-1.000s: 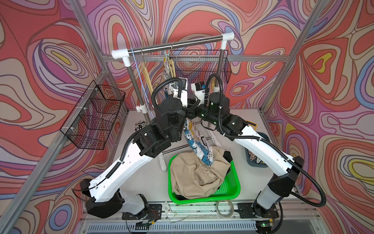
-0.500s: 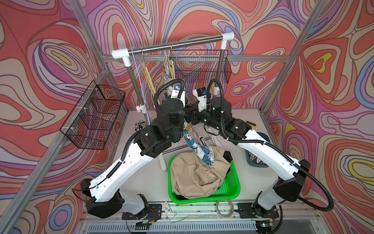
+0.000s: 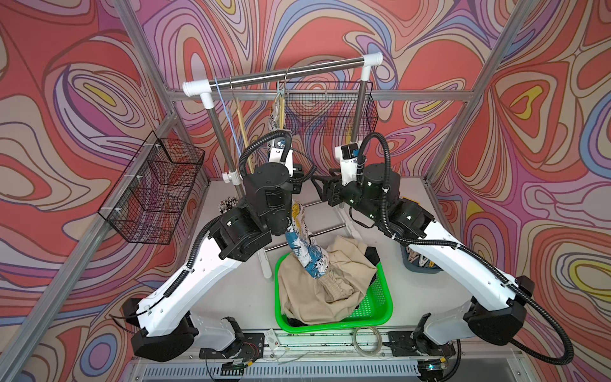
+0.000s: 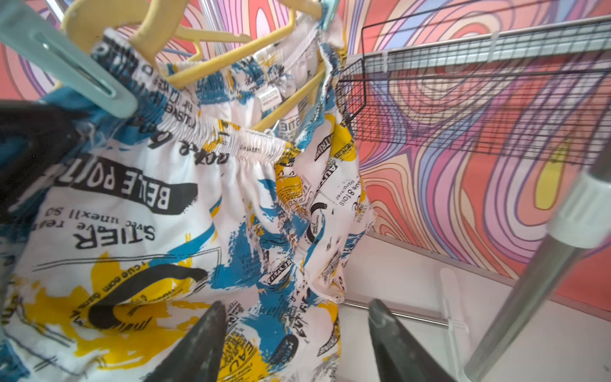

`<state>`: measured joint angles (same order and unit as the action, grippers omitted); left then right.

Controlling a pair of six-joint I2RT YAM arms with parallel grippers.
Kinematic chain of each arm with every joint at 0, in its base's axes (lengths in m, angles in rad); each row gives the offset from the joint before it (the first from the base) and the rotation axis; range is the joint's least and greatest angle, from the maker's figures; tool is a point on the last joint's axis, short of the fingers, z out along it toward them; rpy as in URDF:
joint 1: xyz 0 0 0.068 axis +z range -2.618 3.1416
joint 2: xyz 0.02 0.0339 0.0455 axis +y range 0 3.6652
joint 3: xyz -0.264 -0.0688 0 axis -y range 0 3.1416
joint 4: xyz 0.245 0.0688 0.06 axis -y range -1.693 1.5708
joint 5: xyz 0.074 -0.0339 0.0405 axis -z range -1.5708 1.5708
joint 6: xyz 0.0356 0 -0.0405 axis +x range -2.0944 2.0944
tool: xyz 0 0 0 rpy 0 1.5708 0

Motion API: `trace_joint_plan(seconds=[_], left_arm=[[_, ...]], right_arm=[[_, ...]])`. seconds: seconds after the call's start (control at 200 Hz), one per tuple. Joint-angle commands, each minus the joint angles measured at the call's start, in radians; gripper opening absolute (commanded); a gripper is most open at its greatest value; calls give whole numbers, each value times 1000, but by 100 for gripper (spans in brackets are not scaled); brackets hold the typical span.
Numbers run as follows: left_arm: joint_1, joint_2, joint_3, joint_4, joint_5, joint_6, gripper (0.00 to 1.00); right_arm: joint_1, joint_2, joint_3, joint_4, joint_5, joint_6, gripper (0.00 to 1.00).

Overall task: Remove the clothespins securing shorts to the hanger
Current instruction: Adjust the hanger on the clothesline, then pick up the hanger from the clothesline.

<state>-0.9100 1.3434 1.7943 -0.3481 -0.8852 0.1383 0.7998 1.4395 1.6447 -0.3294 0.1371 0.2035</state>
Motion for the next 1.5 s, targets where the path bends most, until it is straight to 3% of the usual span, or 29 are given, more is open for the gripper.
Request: trace_joint_plan(seconds=[0.0, 0.456, 0.912, 1.297, 1.492], left_arm=[[0, -40, -7, 44, 107, 3, 0], [-1, -71, 10, 269, 231, 105, 0], [0, -232, -88, 331, 419, 37, 0], [0, -359, -131, 194, 502, -30, 0], [0, -444, -188, 133, 492, -68, 0]], right_arm=[[6, -49, -32, -4, 99, -40, 70], [6, -129, -121, 3, 235, -74, 70], [-4, -174, -159, 4, 273, -99, 71], [-6, -197, -161, -11, 268, -106, 71], [-14, -223, -164, -17, 280, -121, 71]])
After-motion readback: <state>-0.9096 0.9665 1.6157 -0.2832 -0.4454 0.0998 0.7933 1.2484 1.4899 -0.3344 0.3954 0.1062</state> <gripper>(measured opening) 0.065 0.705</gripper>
